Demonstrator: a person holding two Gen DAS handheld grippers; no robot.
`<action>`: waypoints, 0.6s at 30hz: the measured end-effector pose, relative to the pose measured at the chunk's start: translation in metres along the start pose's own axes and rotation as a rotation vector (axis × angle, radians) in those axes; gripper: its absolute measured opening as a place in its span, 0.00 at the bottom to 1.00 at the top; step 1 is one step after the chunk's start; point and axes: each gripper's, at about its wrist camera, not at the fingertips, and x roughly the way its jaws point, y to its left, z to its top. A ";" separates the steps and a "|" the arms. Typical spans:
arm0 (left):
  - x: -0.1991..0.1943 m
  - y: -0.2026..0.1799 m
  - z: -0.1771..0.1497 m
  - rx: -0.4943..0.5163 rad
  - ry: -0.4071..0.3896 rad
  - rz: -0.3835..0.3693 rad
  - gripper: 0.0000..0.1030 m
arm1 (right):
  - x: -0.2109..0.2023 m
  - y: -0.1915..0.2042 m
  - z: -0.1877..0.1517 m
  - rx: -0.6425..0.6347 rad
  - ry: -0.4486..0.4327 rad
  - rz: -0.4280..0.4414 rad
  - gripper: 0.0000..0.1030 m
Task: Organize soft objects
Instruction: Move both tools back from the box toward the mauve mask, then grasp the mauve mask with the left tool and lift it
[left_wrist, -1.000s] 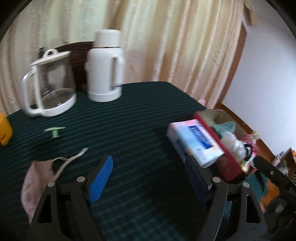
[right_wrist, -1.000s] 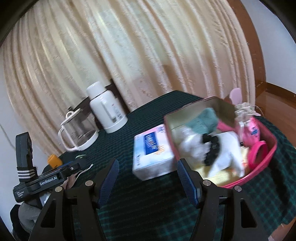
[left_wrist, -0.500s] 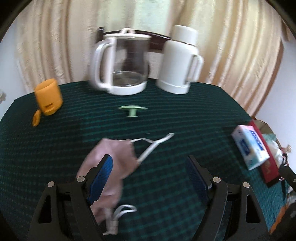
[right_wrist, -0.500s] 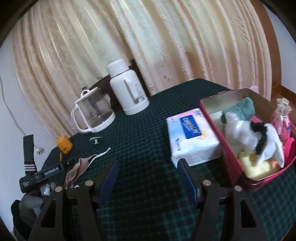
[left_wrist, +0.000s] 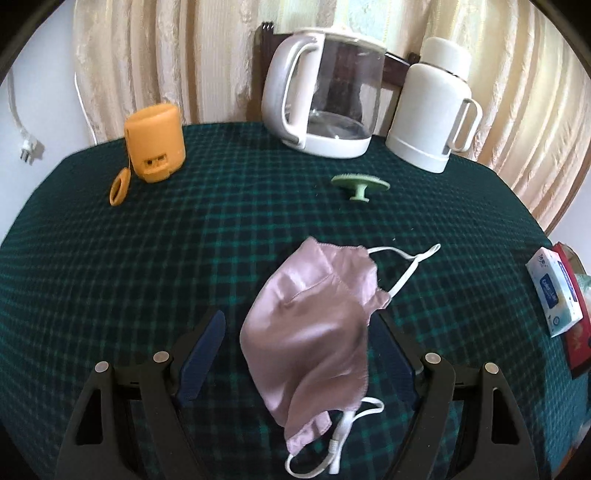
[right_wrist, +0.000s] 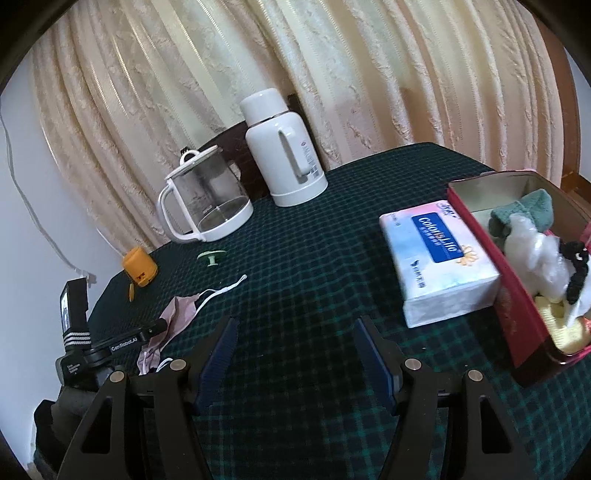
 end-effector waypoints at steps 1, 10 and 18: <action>0.003 0.003 -0.001 -0.009 0.010 -0.005 0.79 | 0.001 0.002 0.000 -0.004 0.003 0.001 0.67; 0.014 0.021 -0.003 -0.102 0.054 -0.061 0.20 | 0.016 0.028 0.003 -0.065 0.029 0.016 0.67; -0.010 0.027 -0.002 -0.130 -0.031 -0.113 0.07 | 0.041 0.059 0.017 -0.147 0.070 0.060 0.67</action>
